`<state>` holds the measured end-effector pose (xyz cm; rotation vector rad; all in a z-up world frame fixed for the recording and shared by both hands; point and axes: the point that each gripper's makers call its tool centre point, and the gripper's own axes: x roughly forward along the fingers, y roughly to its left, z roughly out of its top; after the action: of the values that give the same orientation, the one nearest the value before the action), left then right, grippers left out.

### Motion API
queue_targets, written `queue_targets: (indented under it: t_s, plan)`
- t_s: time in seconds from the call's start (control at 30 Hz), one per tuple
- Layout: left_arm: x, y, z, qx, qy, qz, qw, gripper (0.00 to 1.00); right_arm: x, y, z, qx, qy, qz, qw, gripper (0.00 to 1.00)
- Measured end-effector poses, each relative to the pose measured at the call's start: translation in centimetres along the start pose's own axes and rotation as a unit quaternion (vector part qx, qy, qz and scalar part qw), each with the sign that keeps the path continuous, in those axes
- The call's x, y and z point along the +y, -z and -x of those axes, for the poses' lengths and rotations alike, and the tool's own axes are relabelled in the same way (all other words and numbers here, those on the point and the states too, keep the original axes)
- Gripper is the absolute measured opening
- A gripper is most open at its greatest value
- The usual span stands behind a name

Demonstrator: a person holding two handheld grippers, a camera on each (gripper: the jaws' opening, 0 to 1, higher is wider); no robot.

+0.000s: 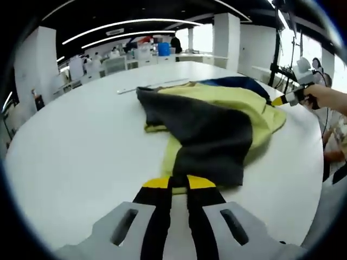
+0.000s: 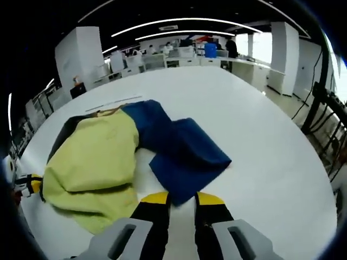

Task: Fold the garment on the visible template until the final outline fits inside the template.

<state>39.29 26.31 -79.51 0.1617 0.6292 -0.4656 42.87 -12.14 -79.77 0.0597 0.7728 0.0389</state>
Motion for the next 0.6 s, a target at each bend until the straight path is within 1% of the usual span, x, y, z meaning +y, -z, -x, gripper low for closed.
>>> queue_targets:
  t_s: [0.2,0.3,0.4,0.5,0.6]
  plan:
    - [-0.30,0.02,-0.12,0.003,-0.007,-0.008,0.9999,0.04,-0.27,0.01,-0.11,-0.002,0.009,0.007,0.9999,0.05]
    - [-0.17,0.01,-0.06,0.001,-0.013,0.000,0.9999,0.01,-0.31,0.06,-0.13,0.001,0.004,0.008,1.0000,0.00]
    - [-0.04,0.05,0.04,0.003,-0.017,0.012,0.9998,0.00,-0.39,-0.03,-0.19,-0.001,0.002,0.010,0.9999,0.00]
    - [-0.03,0.07,0.04,0.003,-0.017,0.013,0.9998,0.00,-0.37,-0.04,-0.14,-0.003,-0.004,0.015,0.9999,0.00]
    - [-0.06,-0.17,0.51,0.000,-0.015,0.025,0.9996,0.00,-0.55,-0.54,0.38,-0.012,-0.006,0.025,0.9996,0.00]
